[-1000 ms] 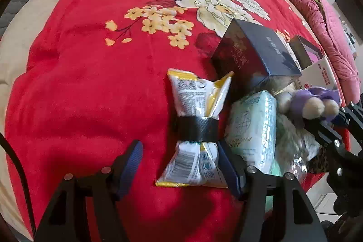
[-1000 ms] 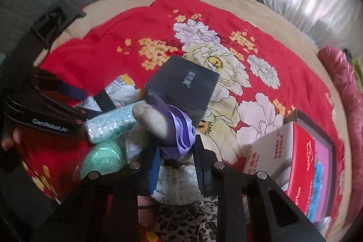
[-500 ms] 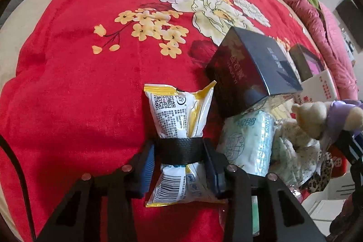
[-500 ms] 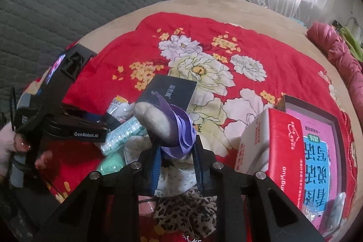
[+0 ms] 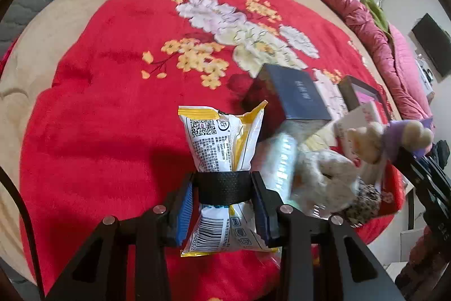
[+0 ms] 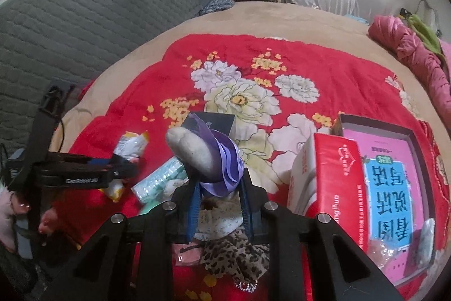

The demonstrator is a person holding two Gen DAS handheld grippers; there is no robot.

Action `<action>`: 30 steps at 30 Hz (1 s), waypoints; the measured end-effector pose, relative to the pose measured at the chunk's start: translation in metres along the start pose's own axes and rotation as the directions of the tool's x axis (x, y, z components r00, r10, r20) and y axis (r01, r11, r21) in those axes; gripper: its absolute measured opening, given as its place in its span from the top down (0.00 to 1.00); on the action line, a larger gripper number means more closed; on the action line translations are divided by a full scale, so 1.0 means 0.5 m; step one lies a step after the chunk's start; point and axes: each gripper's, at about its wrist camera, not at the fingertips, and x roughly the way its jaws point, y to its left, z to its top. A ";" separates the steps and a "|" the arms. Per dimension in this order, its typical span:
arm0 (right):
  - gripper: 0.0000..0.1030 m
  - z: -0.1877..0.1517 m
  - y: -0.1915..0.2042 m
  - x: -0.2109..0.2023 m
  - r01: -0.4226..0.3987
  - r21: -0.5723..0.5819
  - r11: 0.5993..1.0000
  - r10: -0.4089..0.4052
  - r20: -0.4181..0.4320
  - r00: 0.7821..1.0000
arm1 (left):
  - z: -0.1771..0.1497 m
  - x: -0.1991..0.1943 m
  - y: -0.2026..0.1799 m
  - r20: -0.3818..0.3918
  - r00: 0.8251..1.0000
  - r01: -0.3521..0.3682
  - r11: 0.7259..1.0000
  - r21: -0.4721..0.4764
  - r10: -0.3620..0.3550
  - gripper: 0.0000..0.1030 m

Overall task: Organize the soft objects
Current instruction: 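Grasp the yellow snack packet with the left tool while the right tool grasps the plush toy, then carry the snack packet and plush toy over the grey tray with both tools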

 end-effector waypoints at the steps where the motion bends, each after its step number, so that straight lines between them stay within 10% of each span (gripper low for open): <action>1: 0.75 0.001 0.000 -0.007 0.000 0.003 1.000 0.000 0.007 1.000 | -0.003 -0.012 -0.007 0.009 1.000 0.001 1.000 0.006 -0.001 0.62; 30: 0.75 -0.047 -0.157 -0.299 0.135 0.233 0.963 -0.177 0.170 0.969 | -0.043 -0.180 -0.332 0.100 0.989 0.072 0.956 0.283 -0.105 0.62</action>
